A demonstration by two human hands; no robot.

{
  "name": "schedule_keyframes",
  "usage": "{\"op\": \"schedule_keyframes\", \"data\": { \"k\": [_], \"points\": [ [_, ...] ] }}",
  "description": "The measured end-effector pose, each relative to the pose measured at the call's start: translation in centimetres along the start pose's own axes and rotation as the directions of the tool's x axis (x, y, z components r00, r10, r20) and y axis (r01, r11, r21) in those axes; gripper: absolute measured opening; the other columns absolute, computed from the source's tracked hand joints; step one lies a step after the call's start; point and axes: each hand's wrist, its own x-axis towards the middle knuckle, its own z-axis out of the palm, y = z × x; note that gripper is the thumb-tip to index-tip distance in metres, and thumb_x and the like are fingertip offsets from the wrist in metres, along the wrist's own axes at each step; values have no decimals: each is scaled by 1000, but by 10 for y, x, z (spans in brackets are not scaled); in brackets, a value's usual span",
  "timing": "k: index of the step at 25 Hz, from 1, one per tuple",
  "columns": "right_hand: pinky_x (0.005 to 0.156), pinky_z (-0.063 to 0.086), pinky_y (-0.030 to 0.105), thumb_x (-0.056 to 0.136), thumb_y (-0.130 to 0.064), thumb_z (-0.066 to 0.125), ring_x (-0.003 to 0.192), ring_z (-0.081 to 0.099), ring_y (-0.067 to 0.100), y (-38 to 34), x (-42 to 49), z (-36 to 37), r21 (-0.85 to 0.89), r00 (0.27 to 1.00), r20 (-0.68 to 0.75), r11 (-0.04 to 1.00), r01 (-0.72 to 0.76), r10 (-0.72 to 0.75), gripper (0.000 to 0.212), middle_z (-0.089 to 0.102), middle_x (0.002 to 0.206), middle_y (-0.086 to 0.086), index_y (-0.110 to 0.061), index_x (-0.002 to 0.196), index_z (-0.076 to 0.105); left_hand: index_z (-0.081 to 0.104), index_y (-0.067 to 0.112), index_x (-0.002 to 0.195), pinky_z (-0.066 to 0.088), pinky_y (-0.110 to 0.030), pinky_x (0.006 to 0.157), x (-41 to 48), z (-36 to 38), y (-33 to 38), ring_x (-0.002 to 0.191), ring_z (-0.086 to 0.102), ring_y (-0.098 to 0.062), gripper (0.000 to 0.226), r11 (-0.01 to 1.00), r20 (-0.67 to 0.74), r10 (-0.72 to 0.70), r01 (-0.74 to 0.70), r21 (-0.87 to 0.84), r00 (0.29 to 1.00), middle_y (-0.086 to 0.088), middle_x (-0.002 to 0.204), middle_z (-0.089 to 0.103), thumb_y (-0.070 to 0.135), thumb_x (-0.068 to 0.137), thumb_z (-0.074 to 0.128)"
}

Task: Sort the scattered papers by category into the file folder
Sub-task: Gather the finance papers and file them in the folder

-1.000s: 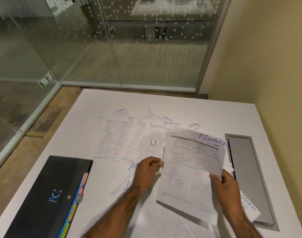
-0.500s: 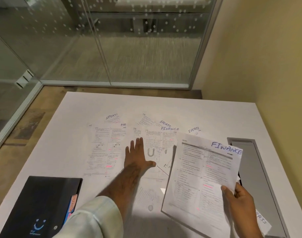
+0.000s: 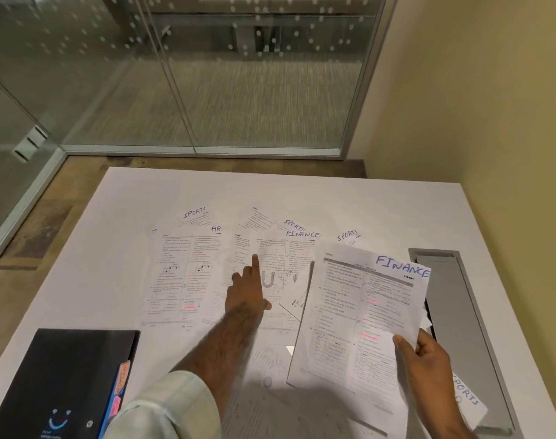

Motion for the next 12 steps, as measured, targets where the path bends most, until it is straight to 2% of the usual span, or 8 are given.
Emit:
{"op": "schedule_keyframes", "data": {
  "k": [4, 8, 10, 12],
  "points": [
    [74, 55, 28, 97, -2, 60, 90, 74, 15, 7, 0, -5, 21, 1000, -20, 1000, -18, 19, 25, 77, 98, -6, -22, 107, 70, -6, 21, 162, 52, -48, 90, -4, 0, 0, 123, 49, -32, 123, 996, -23, 24, -25, -82, 999, -10, 141, 45, 18, 80, 85],
    [81, 57, 36, 96, -2, 61, 94, 74, 20, 13, -2, -10, 34, 998, -34, 998, -43, 45, 27, 79, 95, -8, -26, 104, 71, -10, 26, 161, 53, -45, 88, -9, 5, 1, 111, 59, -31, 123, 987, -63, 39, -48, -154, 997, -14, 137, 46, 9, 81, 82],
    [85, 57, 38, 96, -3, 61, 95, 74, 22, 13, -3, -14, 36, 998, -35, 998, -42, 43, 25, 78, 98, -5, -24, 107, 70, -14, 27, 161, 55, -39, 80, -9, 8, 2, 103, 64, -31, 128, 963, -71, -29, 9, -269, 997, -17, 137, 40, 4, 79, 81],
    [89, 57, 41, 96, -3, 61, 96, 73, 23, 12, -4, -18, 39, 999, -41, 999, -32, 34, 25, 77, 103, -3, -23, 109, 69, -12, 26, 161, 55, -37, 81, -7, 14, 0, 107, 63, -34, 123, 875, -91, -166, 104, -472, 982, -17, 140, 37, -2, 81, 76]
  ]
}}
